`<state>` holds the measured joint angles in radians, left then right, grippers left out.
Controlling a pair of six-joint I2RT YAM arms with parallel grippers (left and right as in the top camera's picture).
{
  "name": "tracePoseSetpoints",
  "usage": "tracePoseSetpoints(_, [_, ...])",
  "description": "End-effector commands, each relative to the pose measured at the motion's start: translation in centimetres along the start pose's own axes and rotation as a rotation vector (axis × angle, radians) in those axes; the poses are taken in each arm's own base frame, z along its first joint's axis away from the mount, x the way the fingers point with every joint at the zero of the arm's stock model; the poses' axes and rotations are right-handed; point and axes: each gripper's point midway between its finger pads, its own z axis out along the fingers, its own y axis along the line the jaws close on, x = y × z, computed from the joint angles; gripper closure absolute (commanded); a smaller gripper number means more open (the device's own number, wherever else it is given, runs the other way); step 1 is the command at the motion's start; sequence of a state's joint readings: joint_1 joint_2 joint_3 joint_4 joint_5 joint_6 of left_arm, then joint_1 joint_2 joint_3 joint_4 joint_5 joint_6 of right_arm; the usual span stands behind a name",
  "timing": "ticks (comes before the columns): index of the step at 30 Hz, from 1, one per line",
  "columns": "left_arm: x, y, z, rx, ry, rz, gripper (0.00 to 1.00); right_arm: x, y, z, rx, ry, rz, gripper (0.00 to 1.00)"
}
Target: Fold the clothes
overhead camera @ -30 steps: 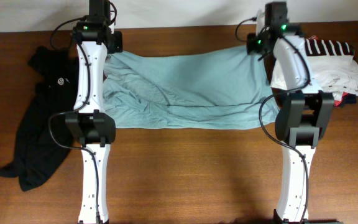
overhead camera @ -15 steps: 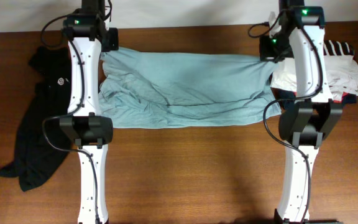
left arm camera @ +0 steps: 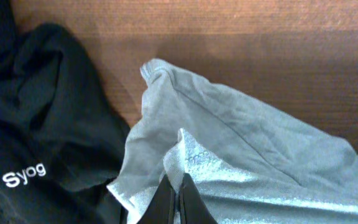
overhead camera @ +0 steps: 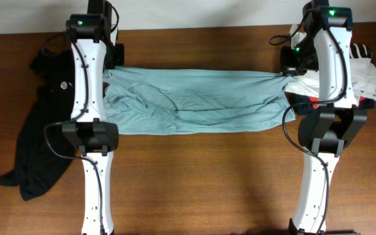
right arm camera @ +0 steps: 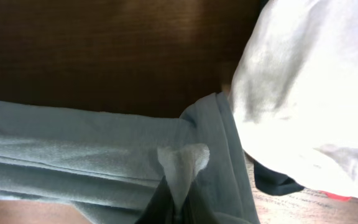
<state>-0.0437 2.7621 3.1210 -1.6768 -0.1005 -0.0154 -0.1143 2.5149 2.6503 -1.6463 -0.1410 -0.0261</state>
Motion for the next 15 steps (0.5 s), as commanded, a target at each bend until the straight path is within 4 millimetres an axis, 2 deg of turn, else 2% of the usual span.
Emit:
tracePoseSetpoints(1, [0.0, 0.4, -1.3, 0.005, -0.013, -0.006, 1.0, 0.1, 0.0, -0.7, -0.005, -0.008, -0.001, 0.96])
tracePoseSetpoints(9, [0.6, 0.2, -0.5, 0.005, 0.022, -0.001, 0.99, 1.9, -0.1, 0.5, -0.009, 0.081, -0.01, 0.96])
tracePoseSetpoints(15, [2.6, -0.2, 2.1, 0.004, 0.137, 0.014, 0.99, 2.8, -0.2, 1.6, -0.011, 0.134, -0.003, 0.95])
